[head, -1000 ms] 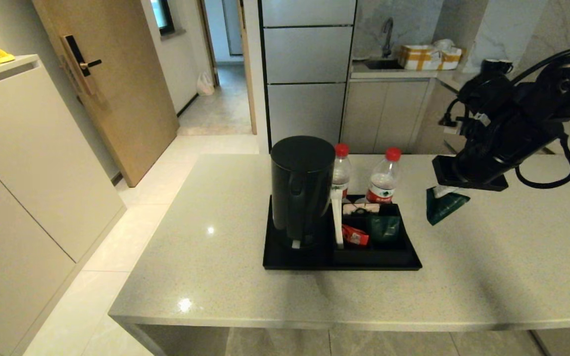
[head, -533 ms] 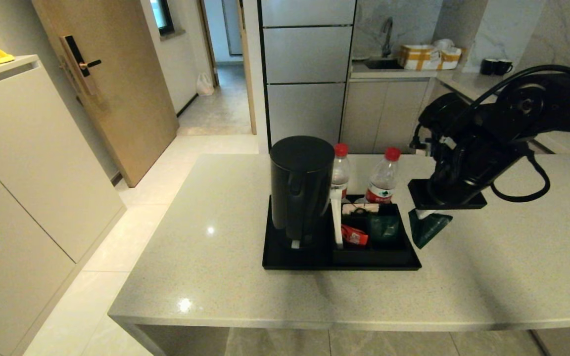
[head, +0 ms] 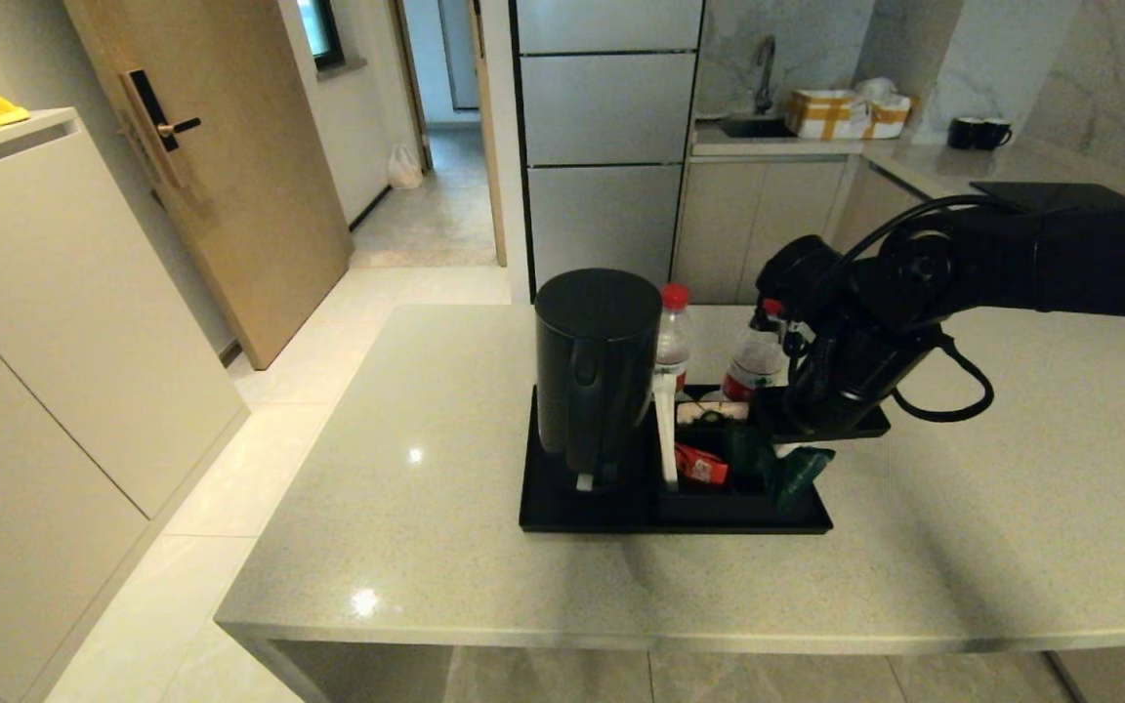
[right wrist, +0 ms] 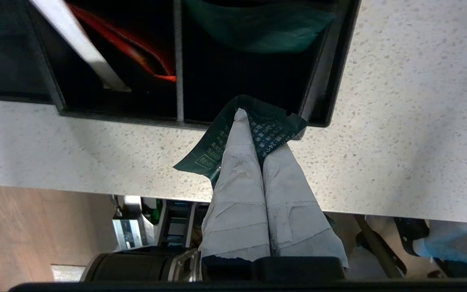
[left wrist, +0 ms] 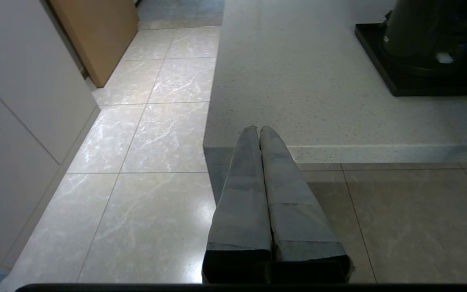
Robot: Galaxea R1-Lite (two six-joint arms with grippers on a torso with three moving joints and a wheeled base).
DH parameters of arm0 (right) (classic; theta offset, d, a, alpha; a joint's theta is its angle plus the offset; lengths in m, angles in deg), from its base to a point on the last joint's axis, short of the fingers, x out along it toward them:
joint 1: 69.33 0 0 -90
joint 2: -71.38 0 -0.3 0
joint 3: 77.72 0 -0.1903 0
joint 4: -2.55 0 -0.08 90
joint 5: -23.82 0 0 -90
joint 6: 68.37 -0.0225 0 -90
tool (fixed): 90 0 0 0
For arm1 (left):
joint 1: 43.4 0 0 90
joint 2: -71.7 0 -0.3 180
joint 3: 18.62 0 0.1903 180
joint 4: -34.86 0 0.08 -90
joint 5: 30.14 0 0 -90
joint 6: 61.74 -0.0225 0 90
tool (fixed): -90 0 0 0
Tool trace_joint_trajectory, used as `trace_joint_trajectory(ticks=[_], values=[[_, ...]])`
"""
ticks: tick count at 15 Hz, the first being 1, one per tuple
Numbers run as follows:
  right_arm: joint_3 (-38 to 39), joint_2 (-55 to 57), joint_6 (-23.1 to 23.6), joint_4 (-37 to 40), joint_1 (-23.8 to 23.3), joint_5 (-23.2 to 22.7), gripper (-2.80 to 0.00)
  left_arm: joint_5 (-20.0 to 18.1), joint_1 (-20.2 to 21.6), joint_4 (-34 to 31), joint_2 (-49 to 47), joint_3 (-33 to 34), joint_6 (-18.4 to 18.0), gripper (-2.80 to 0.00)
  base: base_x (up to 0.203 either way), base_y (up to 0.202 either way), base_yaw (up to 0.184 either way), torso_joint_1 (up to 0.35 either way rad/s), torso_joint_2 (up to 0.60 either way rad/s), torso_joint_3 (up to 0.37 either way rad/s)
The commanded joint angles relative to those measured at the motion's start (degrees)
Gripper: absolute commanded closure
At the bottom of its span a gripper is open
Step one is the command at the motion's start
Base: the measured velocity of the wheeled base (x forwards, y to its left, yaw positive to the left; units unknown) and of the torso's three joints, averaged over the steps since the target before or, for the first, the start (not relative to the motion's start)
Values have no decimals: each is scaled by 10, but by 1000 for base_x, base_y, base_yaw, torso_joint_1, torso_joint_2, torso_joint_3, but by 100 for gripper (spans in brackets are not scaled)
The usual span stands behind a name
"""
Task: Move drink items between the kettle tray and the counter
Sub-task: Return the tea bag to its original position
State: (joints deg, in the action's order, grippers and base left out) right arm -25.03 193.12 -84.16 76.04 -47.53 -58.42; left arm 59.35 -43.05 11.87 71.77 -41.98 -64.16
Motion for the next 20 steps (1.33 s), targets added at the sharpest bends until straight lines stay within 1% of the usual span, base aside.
trace_joint_trajectory(ticks=[1, 4, 9, 10, 12, 20], values=[[-8, 22, -1, 1, 0, 0, 0, 0, 1, 1, -1, 0, 0, 0, 0, 0, 0, 0, 0, 0], [-8, 38, 0, -34, -1, 1, 0, 0, 1, 1, -1, 0, 0, 0, 0, 0, 0, 0, 0, 0], [-17, 59, 0, -50, -6, 7, 0, 0, 1, 1, -1, 0, 0, 0, 0, 0, 0, 0, 0, 0], [-17, 61, 0, -59, -6, 11, -280, 0, 1, 1, -1, 0, 0, 0, 0, 0, 0, 0, 0, 0], [-21, 63, -2, -74, -8, 11, -280, 0, 1, 1, -1, 0, 0, 0, 0, 0, 0, 0, 0, 0], [-44, 48, 0, -70, -22, 11, -280, 0, 1, 1, -1, 0, 0, 0, 0, 0, 0, 0, 0, 0]])
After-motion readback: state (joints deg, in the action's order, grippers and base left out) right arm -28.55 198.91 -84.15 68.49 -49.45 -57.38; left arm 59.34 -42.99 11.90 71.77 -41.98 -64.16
